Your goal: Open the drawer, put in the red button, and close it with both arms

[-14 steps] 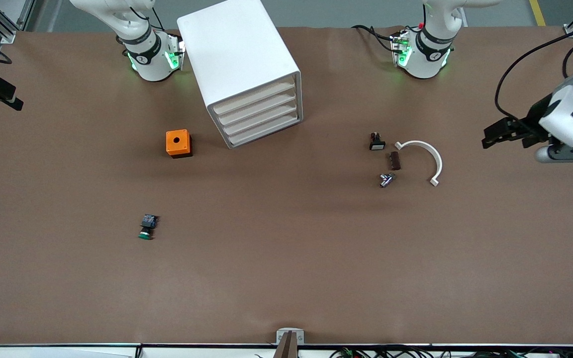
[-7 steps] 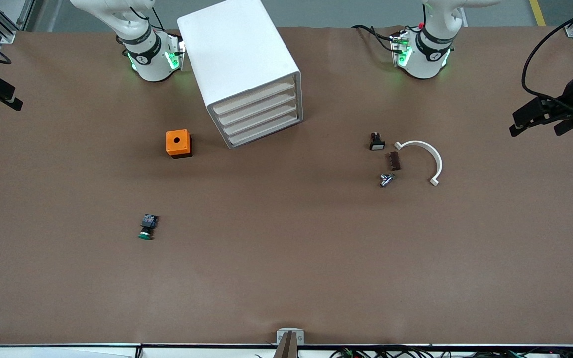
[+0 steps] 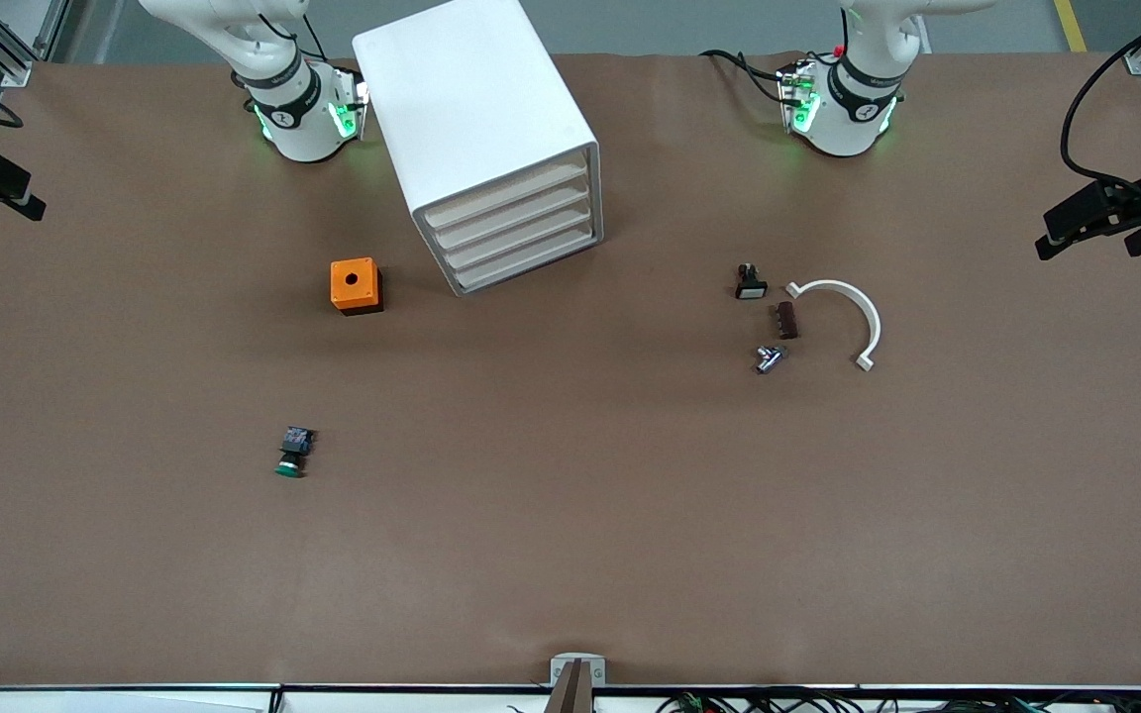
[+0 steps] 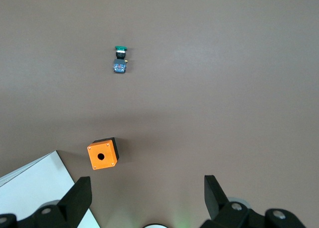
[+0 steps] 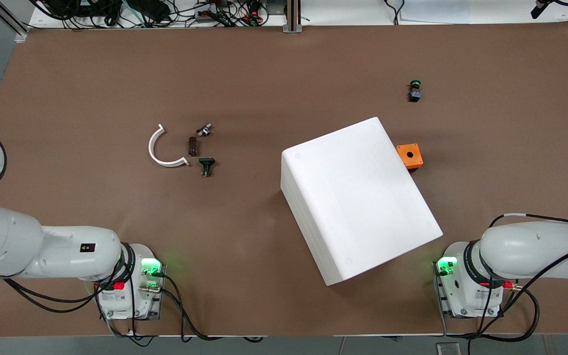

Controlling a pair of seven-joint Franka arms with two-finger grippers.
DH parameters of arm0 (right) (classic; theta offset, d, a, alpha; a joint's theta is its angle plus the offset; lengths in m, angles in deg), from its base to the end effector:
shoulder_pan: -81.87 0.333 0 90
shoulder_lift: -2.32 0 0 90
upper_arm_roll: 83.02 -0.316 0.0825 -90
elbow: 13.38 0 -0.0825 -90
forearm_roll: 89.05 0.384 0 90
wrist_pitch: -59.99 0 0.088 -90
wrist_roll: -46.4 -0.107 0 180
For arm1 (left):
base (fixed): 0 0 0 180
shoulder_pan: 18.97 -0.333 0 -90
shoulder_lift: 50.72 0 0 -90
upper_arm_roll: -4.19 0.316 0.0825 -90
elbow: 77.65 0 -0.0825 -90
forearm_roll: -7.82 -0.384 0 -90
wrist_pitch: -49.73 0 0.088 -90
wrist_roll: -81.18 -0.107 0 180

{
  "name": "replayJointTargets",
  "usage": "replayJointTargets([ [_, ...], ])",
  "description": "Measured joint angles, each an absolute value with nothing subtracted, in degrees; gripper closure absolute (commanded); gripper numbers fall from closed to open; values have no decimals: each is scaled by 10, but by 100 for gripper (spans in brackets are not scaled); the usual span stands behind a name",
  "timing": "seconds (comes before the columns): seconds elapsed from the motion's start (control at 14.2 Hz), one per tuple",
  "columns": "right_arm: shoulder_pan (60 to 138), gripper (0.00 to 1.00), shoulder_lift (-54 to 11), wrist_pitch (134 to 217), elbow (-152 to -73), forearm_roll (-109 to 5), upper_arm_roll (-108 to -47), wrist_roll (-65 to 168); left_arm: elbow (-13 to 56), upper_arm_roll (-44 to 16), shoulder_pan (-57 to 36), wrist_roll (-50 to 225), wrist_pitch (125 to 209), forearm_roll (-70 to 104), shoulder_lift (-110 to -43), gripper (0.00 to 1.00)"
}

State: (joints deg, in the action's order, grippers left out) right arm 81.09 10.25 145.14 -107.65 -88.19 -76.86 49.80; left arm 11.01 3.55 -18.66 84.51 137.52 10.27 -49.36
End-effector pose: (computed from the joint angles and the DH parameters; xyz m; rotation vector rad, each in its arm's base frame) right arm 0.4981 -0.0632 0.6550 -3.1085 0.0925 0.0292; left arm 0.5434 -0.0138 0.6452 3.0982 0.0615 0.0108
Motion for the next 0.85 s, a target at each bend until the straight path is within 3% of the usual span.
replayJointTargets([
  [0.85,811,0,103,1451,-1077,-882,-769,498,110,33,-187,823,1374,103,-498,0],
])
